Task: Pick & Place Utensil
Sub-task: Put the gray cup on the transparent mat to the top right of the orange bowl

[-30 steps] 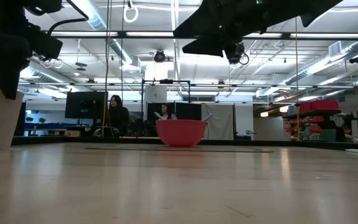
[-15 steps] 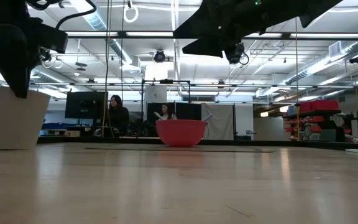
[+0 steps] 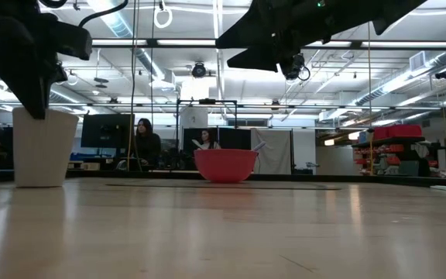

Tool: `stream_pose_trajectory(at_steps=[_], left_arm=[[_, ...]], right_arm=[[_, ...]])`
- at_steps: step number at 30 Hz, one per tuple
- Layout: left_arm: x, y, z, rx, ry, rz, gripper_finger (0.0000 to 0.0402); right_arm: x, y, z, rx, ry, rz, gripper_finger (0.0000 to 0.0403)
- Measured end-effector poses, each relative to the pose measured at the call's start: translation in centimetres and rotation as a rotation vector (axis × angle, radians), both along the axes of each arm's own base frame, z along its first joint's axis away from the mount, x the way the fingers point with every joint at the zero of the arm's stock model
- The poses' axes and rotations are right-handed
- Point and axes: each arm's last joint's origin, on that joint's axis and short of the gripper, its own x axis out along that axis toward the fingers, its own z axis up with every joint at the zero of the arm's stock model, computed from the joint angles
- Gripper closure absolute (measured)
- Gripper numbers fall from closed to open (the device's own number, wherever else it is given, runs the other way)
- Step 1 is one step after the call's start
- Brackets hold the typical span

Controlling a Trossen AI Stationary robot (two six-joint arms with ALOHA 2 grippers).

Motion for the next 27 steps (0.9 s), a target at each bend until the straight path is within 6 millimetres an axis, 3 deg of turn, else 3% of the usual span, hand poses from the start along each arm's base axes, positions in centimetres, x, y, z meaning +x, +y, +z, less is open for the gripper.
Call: stream_pose_trajectory(at_steps=[5,10,16,21,27], left_arm=[[0.0,0.0,0.0,0.001,0.001,-0.006,0.0339],[0.0,-0.1,0.2,0.0,0.005,-0.051,0.0288],[-0.1,0.1,4.1,0.008,-0.1,-0.093,0.021],[-2.5,1.1,6.5,0.067,-0.058,0.067,0.015],[-3.7,0.7,6.8,-0.179,-0.038,0.354,0.0121]], right_arm=[[0.0,0.0,0.0,0.002,0.0,0.001,0.0101],[0.0,0.0,0.0,0.003,0.0,0.001,0.0101],[0.0,0.1,0.0,0.01,0.002,0.025,0.0101],[0.0,0.1,-0.2,0.035,0.017,0.017,0.0101],[0.0,0.1,-0.2,0.01,0.023,0.023,0.0101]])
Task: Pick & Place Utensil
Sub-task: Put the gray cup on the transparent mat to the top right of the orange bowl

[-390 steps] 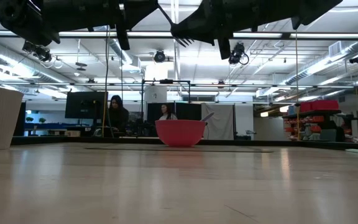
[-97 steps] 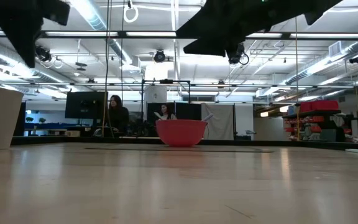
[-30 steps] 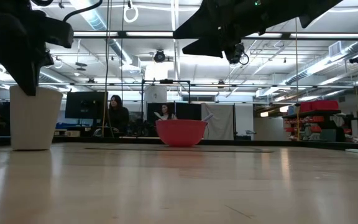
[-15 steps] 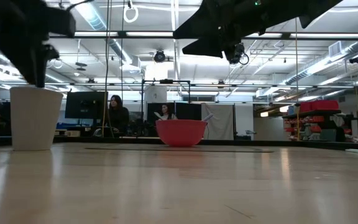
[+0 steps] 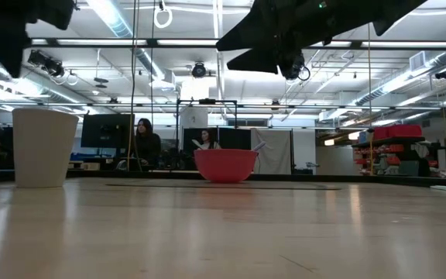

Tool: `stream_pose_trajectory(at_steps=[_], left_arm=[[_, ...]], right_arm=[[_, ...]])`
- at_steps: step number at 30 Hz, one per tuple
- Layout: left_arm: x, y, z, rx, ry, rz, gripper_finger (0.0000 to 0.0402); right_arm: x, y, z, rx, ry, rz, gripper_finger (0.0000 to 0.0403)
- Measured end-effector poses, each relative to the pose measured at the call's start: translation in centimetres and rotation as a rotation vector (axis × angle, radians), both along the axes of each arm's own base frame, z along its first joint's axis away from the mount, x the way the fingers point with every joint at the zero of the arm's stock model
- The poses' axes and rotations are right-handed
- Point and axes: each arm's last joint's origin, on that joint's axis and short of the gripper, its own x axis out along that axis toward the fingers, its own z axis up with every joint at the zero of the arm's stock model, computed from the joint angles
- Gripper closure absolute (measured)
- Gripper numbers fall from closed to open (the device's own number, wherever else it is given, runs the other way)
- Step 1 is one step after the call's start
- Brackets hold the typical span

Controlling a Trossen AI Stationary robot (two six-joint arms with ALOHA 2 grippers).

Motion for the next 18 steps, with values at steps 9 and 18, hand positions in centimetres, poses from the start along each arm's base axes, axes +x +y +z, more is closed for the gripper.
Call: stream_pose_trajectory(at_steps=[9,18], left_arm=[[0.8,-4.6,-1.2,-0.152,0.06,0.136,0.0144],[1.1,-11.5,-5.5,0.034,0.021,0.345,0.0148]], right_arm=[[0.0,-0.1,0.0,-0.033,0.002,0.005,0.0101],[0.1,-0.1,0.2,-0.109,0.001,0.027,0.0101]])
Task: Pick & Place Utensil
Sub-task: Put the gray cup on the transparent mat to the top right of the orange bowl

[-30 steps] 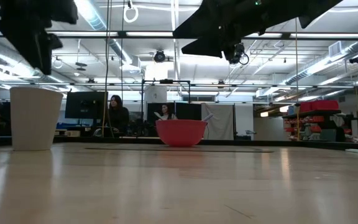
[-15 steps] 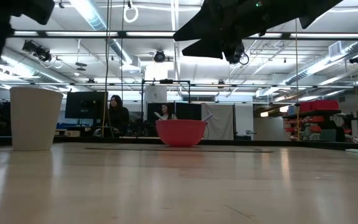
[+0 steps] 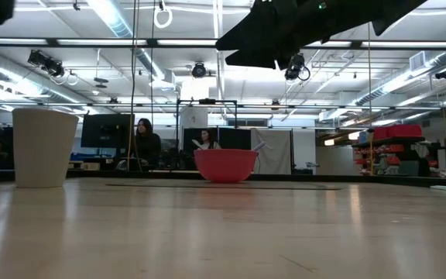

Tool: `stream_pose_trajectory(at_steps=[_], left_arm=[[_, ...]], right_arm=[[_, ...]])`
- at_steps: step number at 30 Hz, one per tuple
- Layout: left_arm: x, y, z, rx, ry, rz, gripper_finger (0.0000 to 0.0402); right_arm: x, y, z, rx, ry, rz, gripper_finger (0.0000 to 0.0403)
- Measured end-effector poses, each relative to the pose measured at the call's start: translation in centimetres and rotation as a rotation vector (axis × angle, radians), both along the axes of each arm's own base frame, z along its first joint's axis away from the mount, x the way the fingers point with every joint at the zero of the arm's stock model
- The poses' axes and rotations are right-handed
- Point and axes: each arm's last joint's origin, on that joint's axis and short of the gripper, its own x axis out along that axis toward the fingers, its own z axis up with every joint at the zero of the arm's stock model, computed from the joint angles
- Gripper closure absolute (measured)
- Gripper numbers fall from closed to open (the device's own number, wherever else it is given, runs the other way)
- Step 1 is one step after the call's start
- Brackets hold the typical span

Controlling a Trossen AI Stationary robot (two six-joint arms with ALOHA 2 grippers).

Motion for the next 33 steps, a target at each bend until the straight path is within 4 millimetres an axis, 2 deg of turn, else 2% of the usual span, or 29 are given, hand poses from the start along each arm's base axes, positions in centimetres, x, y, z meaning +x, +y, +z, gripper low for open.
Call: stream_pose_trajectory(at_steps=[5,10,15,20,26,33], left_arm=[[-0.2,-2.5,-3.1,0.168,-0.04,0.084,0.0147],[0.7,-3.2,-5.6,0.313,-0.026,0.095,0.0131],[1.7,-2.9,-7.2,0.367,0.034,0.162,0.0088],[2.0,-3.2,-9.1,0.392,-0.037,0.131,0.0059],[0.5,-2.6,-10.2,0.461,-0.155,0.136,0.0055],[-0.2,-1.5,-12.6,0.471,-0.259,0.061,0.0055]], right_arm=[[0.0,0.0,0.0,-0.009,0.001,-0.002,0.0101],[0.0,0.0,0.0,-0.01,0.0,-0.006,0.0101],[0.0,0.0,0.0,-0.003,-0.004,-0.008,0.0101],[0.0,0.0,0.0,-0.003,0.0,-0.007,0.0101],[0.0,0.0,0.0,0.018,-0.001,-0.012,0.0101],[0.0,0.0,-0.1,0.02,0.001,-0.012,0.0101]])
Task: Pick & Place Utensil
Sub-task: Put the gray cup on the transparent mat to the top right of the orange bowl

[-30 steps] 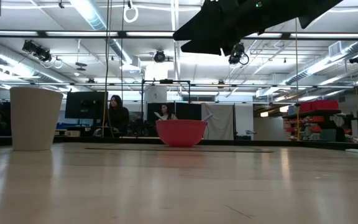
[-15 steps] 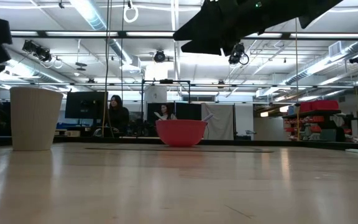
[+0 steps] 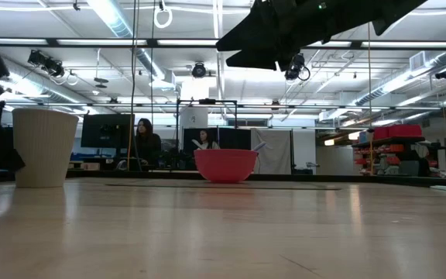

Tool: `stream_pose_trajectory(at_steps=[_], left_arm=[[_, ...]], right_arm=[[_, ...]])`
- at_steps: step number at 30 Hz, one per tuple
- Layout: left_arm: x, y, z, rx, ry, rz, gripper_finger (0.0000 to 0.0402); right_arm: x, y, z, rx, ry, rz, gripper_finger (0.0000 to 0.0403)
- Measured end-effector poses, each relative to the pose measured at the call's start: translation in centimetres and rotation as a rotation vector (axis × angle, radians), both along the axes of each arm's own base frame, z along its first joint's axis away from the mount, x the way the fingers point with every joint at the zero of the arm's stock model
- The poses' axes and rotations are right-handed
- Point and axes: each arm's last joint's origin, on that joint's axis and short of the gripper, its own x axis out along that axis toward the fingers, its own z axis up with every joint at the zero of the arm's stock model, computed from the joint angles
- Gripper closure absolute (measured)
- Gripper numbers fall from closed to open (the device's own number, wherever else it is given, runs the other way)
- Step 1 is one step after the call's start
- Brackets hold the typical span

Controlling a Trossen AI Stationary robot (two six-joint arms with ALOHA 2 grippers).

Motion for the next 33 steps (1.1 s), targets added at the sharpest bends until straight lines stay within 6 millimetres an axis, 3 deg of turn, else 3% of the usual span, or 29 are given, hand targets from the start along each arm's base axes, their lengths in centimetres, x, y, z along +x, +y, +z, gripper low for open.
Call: stream_pose_trajectory(at_steps=[8,18,28,33], left_arm=[[-1.4,1.0,-1.1,0.039,0.056,-0.008,0.0055],[-2.1,1.7,-1.2,0.064,0.277,-0.008,0.0055],[-1.9,1.8,-1.2,0.037,0.231,0.057,0.0054],[-1.5,2.1,-1.2,0.017,0.226,0.109,0.0025]], right_arm=[[0.0,0.0,0.0,0.001,0.001,0.002,0.0101],[0.0,0.0,0.0,0.002,0.002,0.007,0.0101],[0.0,0.0,0.0,0.002,0.002,0.008,0.0101],[0.0,0.0,0.0,0.003,0.002,0.009,0.0101]])
